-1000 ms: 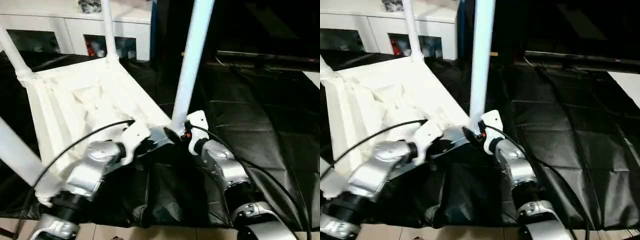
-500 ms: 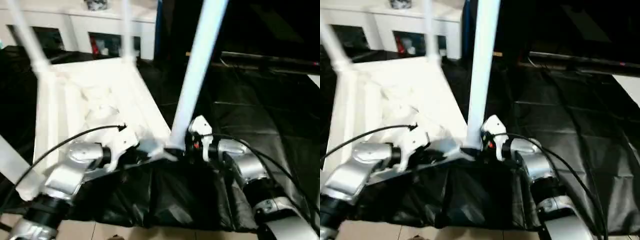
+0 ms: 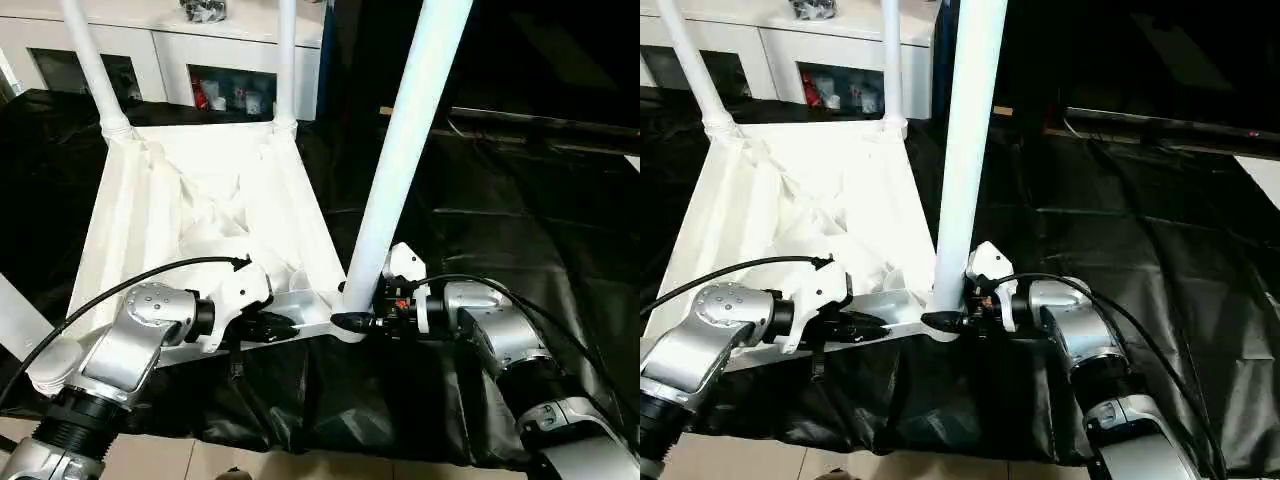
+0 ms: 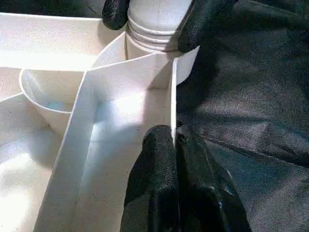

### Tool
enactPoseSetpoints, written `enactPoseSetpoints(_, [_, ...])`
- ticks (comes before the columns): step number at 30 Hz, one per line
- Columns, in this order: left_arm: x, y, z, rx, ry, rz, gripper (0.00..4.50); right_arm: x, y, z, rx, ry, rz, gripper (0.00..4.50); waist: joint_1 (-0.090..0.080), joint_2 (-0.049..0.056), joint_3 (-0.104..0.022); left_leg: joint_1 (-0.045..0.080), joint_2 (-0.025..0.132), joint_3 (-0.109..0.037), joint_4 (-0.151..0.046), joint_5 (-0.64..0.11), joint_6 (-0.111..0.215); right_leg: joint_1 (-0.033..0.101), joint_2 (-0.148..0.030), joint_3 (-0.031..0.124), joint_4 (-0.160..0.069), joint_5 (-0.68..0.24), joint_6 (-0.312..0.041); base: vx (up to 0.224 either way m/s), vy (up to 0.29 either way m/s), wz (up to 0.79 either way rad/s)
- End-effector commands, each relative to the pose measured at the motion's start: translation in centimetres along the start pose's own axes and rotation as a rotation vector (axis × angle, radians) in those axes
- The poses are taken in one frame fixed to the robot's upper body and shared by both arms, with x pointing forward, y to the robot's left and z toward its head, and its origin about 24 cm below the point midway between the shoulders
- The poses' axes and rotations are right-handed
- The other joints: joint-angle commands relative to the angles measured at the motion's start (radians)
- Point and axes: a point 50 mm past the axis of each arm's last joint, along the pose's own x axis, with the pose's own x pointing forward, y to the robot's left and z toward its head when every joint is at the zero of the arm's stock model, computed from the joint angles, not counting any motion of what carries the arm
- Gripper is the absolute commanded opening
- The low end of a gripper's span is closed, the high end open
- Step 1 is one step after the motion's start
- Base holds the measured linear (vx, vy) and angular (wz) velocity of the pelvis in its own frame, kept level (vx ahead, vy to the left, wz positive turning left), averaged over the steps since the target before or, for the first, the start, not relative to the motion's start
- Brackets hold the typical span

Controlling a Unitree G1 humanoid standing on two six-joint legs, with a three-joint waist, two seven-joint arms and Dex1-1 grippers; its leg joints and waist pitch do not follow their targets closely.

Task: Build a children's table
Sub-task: Rotate leg to tighten

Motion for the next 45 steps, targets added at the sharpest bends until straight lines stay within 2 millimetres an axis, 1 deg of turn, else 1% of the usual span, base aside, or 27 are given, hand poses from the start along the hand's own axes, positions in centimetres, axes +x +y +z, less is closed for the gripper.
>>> enactPoseSetpoints(1, [1.6, 0.3, 1.6, 0.048, -0.048, 0.048, 0.00, 2.6, 2.0, -0.1, -0.022, 0.013, 0.141, 2.65, -0.002, 0.001, -0.057, 0.017, 0.060, -0.016, -0.070, -0.160, 0.042, 0.037, -0.090, 0.048, -0.069, -0.116, -0.238, 0.000, 0.000, 0.00])
enactPoseSetpoints(2, [1.9, 0.9, 1.8, 0.045, -0.059, 0.125, 0.00, 3.0, 1.6, -0.1, -0.007, -0.003, 0.068, 2.65, -0.002, -0.001, -0.056, 0.019, 0.061, -0.015, -0.070, -0.167, 0.041, 0.035, -0.091, 0.049, -0.072, -0.130, -0.235, 0.000, 0.000, 0.00])
enactPoseSetpoints(3, [2.1, 1.4, 2.0, 0.034, -0.074, 0.189, 0.00, 3.4, 1.2, -0.1, 0.006, -0.012, -0.013, 2.65, -0.004, 0.001, -0.051, 0.023, 0.060, -0.013, -0.073, -0.183, 0.030, 0.028, -0.089, 0.051, -0.078, -0.164, -0.228, 0.000, 0.000, 0.00])
enactPoseSetpoints(4, [2.4, 1.8, 2.2, 0.028, -0.083, 0.239, 0.00, 3.8, 0.9, -0.1, 0.024, -0.024, -0.091, 2.65, -0.003, 0.002, -0.051, 0.029, 0.060, -0.016, -0.073, -0.224, 0.012, 0.027, -0.092, 0.051, -0.083, -0.225, -0.220, 0.000, 0.000, 0.00])
enactPoseSetpoints(6, [2.9, 2.2, 2.5, 0.015, -0.092, 0.291, 0.00, 4.4, 0.4, -0.2, 0.068, -0.042, -0.193, 2.65, -0.009, 0.001, -0.048, 0.023, 0.059, -0.019, -0.078, -0.246, -0.003, 0.029, -0.095, 0.052, -0.088, -0.283, -0.205, 0.000, 0.000, 0.00])
enactPoseSetpoints(7, [3.0, 2.2, 2.5, 0.014, -0.092, 0.295, 0.00, 4.5, 0.4, -0.2, 0.073, -0.044, -0.200, 2.65, -0.011, 0.000, -0.049, 0.023, 0.059, -0.023, -0.080, -0.262, -0.016, 0.029, -0.097, 0.052, -0.091, -0.337, -0.183, 0.000, 0.000, 0.00])
enactPoseSetpoints(8, [3.7, 2.1, 2.8, -0.003, -0.095, 0.322, 0.00, 5.2, 0.2, -0.1, 0.133, -0.074, -0.284, 2.65, -0.012, -0.001, -0.050, 0.024, 0.061, -0.024, -0.080, -0.272, -0.021, 0.027, -0.098, 0.052, -0.093, -0.350, -0.172, 0.000, 0.000, 0.00])
enactPoseSetpoints(10, [4.0, 2.1, 2.8, -0.009, -0.096, 0.329, 0.00, 5.5, 0.2, -0.1, 0.150, -0.082, -0.304, 2.64, -0.018, -0.001, -0.049, 0.022, 0.060, -0.026, -0.084, -0.276, -0.024, 0.026, -0.096, 0.052, -0.094, -0.354, -0.165, 0.000, 0.000, 0.00])
enactPoseSetpoints(11, [5.0, 1.7, 3.3, -0.027, -0.108, 0.341, 0.00, 7.0, 0.6, 0.0, 0.192, -0.103, -0.375, 2.64, -0.020, 0.005, -0.051, 0.021, 0.060, -0.024, -0.082, -0.266, -0.021, 0.025, -0.097, 0.054, -0.093, -0.331, -0.167, 0.000, 0.000, 0.00])
enactPoseSetpoints(13, [5.4, 1.5, 3.6, -0.034, -0.115, 0.342, 0.00, 7.7, 1.0, 0.2, 0.204, -0.112, -0.393, 2.64, -0.026, 0.002, -0.050, 0.019, 0.060, -0.026, -0.084, -0.261, -0.022, 0.027, -0.095, 0.053, -0.092, -0.316, -0.168, 0.000, 0.000, 0.00])
enactPoseSetpoints(17, [6.4, 1.0, 4.2, -0.039, -0.135, 0.343, 0.00, 9.4, 2.0, 1.1, 0.212, -0.158, -0.397, 2.64, -0.028, 0.008, -0.053, 0.018, 0.058, -0.022, -0.081, -0.243, -0.009, 0.027, -0.093, 0.054, -0.088, -0.256, -0.174, 0.000, 0.000, 0.00])
enactPoseSetpoints(18, [6.4, 1.0, 4.2, -0.039, -0.135, 0.343, 0.00, 9.4, 2.0, 1.1, 0.212, -0.158, -0.397, 2.64, -0.028, 0.006, -0.053, 0.016, 0.057, -0.022, -0.081, -0.241, -0.007, 0.029, -0.093, 0.054, -0.089, -0.255, -0.173, 0.000, 0.000, 0.00])
enactPoseSetpoints(19, [6.5, 0.9, 4.4, -0.039, -0.139, 0.341, 0.00, 9.7, 2.2, 1.3, 0.212, -0.172, -0.392, 3.20, -0.027, 0.006, -0.054, 0.017, 0.058, -0.022, -0.080, -0.236, -0.004, 0.029, -0.093, 0.053, -0.089, -0.250, -0.171, 0.000, 0.000, 0.00])
enactPoseSetpoints(20, [6.5, 0.9, 4.4, -0.038, -0.140, 0.338, 0.00, 9.6, 2.2, 1.3, 0.215, -0.177, -0.389, 3.34, -0.026, 0.007, -0.056, 0.017, 0.058, -0.021, -0.079, -0.231, -0.003, 0.029, -0.093, 0.054, -0.087, -0.239, -0.172, 0.000, 0.000, 0.00])
enactPoseSetpoints(21, [6.6, 0.8, 4.5, -0.033, -0.145, 0.323, 0.00, 9.5, 2.2, 1.5, 0.227, -0.194, -0.376, 3.34, -0.026, 0.014, -0.056, 0.017, 0.057, -0.021, -0.080, -0.227, -0.001, 0.029, -0.090, 0.054, -0.087, -0.214, -0.176, 0.000, 0.000, 0.00])
enactPoseSetpoints(23, [6.5, 0.7, 4.5, -0.021, -0.151, 0.300, 0.00, 9.1, 2.0, 1.6, 0.224, -0.205, -0.363, 3.41, -0.027, 0.014, -0.057, 0.016, 0.058, -0.022, -0.081, -0.226, 0.002, 0.031, -0.089, 0.052, -0.084, -0.193, -0.182, 0.000, 0.000, 0.00])
enactPoseSetpoints(24, [6.2, 0.4, 4.6, -0.003, -0.158, 0.244, 0.00, 8.1, 1.4, 1.7, 0.186, -0.200, -0.348, 3.63, -0.026, 0.019, -0.057, 0.016, 0.058, -0.023, -0.081, -0.223, 0.001, 0.031, -0.089, 0.052, -0.082, -0.181, -0.187, 0.000, 0.000, 0.00])
enactPoseSetpoints(26, [6.1, 0.2, 4.6, 0.008, -0.163, 0.222, 0.00, 7.6, 1.2, 1.7, 0.168, -0.188, -0.339, 3.78, -0.027, 0.017, -0.059, 0.013, 0.058, -0.022, -0.080, -0.216, 0.004, 0.035, -0.089, 0.052, -0.080, -0.164, -0.192, 0.000, 0.000, 0.00])
enactPoseSetpoints(27, [5.8, -0.1, 4.5, 0.020, -0.167, 0.181, 0.00, 6.9, 0.9, 1.6, 0.133, -0.164, -0.323, 3.88, -0.027, 0.020, -0.059, 0.013, 0.057, -0.022, -0.079, -0.215, 0.006, 0.035, -0.088, 0.051, -0.080, -0.149, -0.197, 0.000, 0.000, 0.00])
enactPoseSetpoints(30, [5.6, -0.3, 4.3, 0.031, -0.162, 0.164, 0.00, 6.3, 0.6, 1.5, 0.117, -0.147, -0.302, 3.88, -0.027, 0.021, -0.061, 0.012, 0.058, -0.021, -0.076, -0.182, 0.017, 0.039, -0.089, 0.050, -0.075, -0.090, -0.211, 0.000, 0.000, 0.00])
enactPoseSetpoints(34, [4.1, -0.7, 3.3, 0.066, -0.137, 0.070, 0.00, 3.3, 0.5, 0.8, 0.026, -0.056, -0.105, 3.88, -0.024, 0.023, -0.064, 0.011, 0.057, -0.020, -0.068, -0.146, 0.051, 0.047, -0.087, 0.047, -0.067, -0.004, -0.238, 0.000, 0.000, 0.00])
enactPoseSetpoints(36, [3.7, -0.8, 3.2, 0.066, -0.140, 0.037, 0.00, 2.9, 0.6, 0.7, 0.007, -0.040, -0.069, 3.88, -0.026, 0.024, -0.064, 0.012, 0.057, -0.018, -0.067, -0.127, 0.066, 0.046, -0.086, 0.046, -0.064, 0.024, -0.255, 0.000, 0.000, 0.00])
enactPoseSetpoints(39, [3.3, -1.0, 3.0, 0.061, -0.142, -0.004, 0.00, 2.5, 0.7, 0.8, -0.005, -0.031, -0.027, 3.88, -0.023, 0.026, -0.062, 0.015, 0.061, -0.016, -0.068, -0.139, 0.068, 0.043, -0.087, 0.046, -0.066, 0.007, -0.269, 0.000, 0.000, 0.00])
enactPoseSetpoints(40, [2.9, -1.2, 2.8, 0.059, -0.137, -0.036, 0.00, 2.3, 0.9, 0.9, -0.009, -0.030, 0.009, 3.88, -0.022, 0.022, -0.060, 0.016, 0.061, -0.016, -0.069, -0.154, 0.064, 0.043, -0.085, 0.045, -0.068, -0.017, -0.270, 0.000, 0.000, 0.00])
enactPoseSetpoints(41, [2.8, -1.2, 2.8, 0.060, -0.133, -0.045, 0.00, 2.2, 0.9, 0.9, -0.009, -0.031, 0.021, 3.88, -0.020, 0.025, -0.060, 0.016, 0.062, -0.016, -0.071, -0.164, 0.058, 0.043, -0.086, 0.045, -0.068, -0.041, -0.266, 0.000, 0.000, 0.00])
enactPoseSetpoints(43, [2.3, -1.3, 2.5, 0.058, -0.124, -0.063, 0.00, 2.0, 1.2, 0.9, -0.010, -0.016, 0.069, 3.58, -0.019, 0.021, -0.060, 0.017, 0.063, -0.017, -0.072, -0.173, 0.049, 0.043, -0.086, 0.045, -0.068, -0.061, -0.263, 0.000, 0.000, 0.00])
enactPoseSetpoints(45, [2.1, -1.3, 2.4, 0.053, -0.119, -0.071, 0.00, 1.9, 1.3, 0.7, -0.011, -0.003, 0.091, 3.58, -0.020, 0.022, -0.059, 0.019, 0.063, -0.017, -0.072, -0.173, 0.047, 0.040, -0.087, 0.045, -0.069, -0.068, -0.262, 0.000, 0.000, 0.00])
